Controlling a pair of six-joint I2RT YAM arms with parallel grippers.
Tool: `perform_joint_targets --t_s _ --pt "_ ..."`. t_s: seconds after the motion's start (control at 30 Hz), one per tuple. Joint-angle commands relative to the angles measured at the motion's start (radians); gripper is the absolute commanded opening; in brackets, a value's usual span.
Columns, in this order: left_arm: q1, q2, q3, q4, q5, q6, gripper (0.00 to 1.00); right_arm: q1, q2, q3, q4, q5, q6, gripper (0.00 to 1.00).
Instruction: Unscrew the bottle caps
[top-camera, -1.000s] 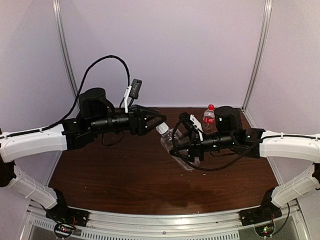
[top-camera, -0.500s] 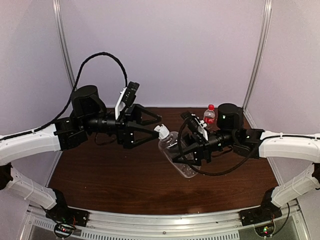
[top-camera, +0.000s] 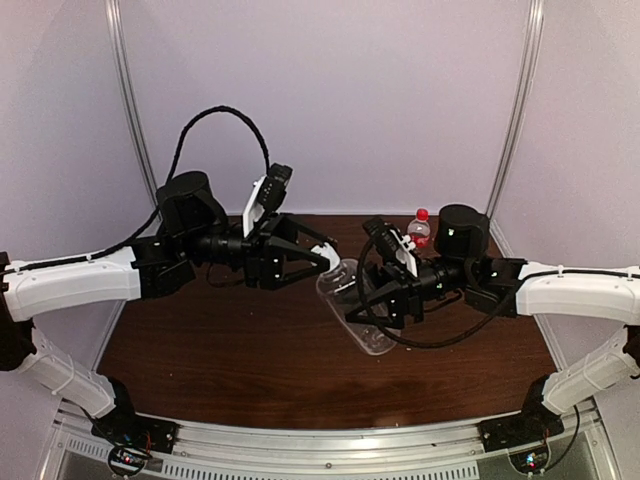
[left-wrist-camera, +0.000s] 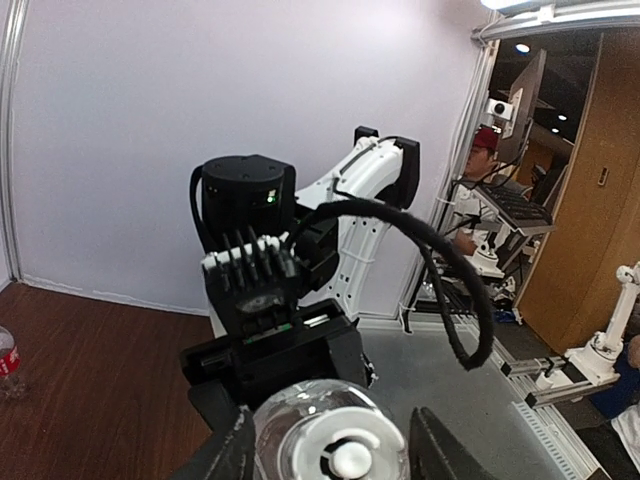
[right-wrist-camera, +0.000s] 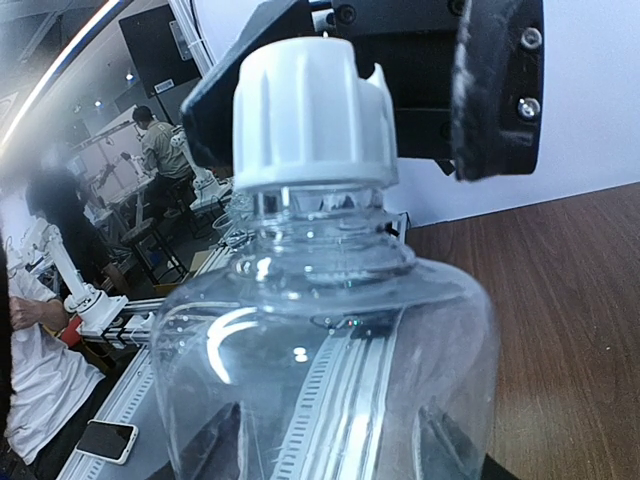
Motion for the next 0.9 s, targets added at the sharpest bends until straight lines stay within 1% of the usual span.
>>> perform_joint_targets --t_s 0.0,0.1,0.33,0.43,0.5,0.57,0.63,0.73,0.8,0.87 --pt "0.006 -0.003 -0.010 0.114 0.016 -0.046 0.49 -0.003 0.008 -0.015 0.042 0.010 0.003 0.35" --pt "0.005 0.004 -0.014 0.115 0.014 -0.059 0.41 -0.003 0.007 -0.018 0.045 0.021 0.009 0.35" --pt "0.003 0.009 -0.022 0.092 -0.019 -0.060 0.32 -0.004 -0.001 -0.011 0.027 0.071 0.000 0.34" --pt "-0.005 0.006 -0.011 0.047 -0.063 -0.051 0.25 -0.004 -0.011 -0.006 -0.013 0.127 -0.025 0.34" --pt "-0.019 0.002 0.006 -0.013 -0.134 -0.045 0.20 -0.003 -0.023 0.006 -0.069 0.208 -0.053 0.34" --pt "-0.036 -0.003 0.022 -0.077 -0.232 -0.048 0.18 -0.004 -0.037 0.024 -0.136 0.312 -0.087 0.34" --pt "-0.049 -0.005 0.036 -0.131 -0.347 -0.084 0.18 -0.004 -0.052 0.030 -0.179 0.429 -0.116 0.34" --pt "-0.067 -0.002 0.064 -0.216 -0.526 -0.165 0.15 -0.004 -0.070 0.028 -0.200 0.580 -0.135 0.34" --pt "-0.086 0.000 0.092 -0.283 -0.643 -0.210 0.15 -0.002 -0.076 0.022 -0.203 0.637 -0.145 0.34" --pt "-0.103 0.004 0.108 -0.303 -0.706 -0.231 0.15 -0.002 -0.082 0.007 -0.193 0.684 -0.153 0.34"
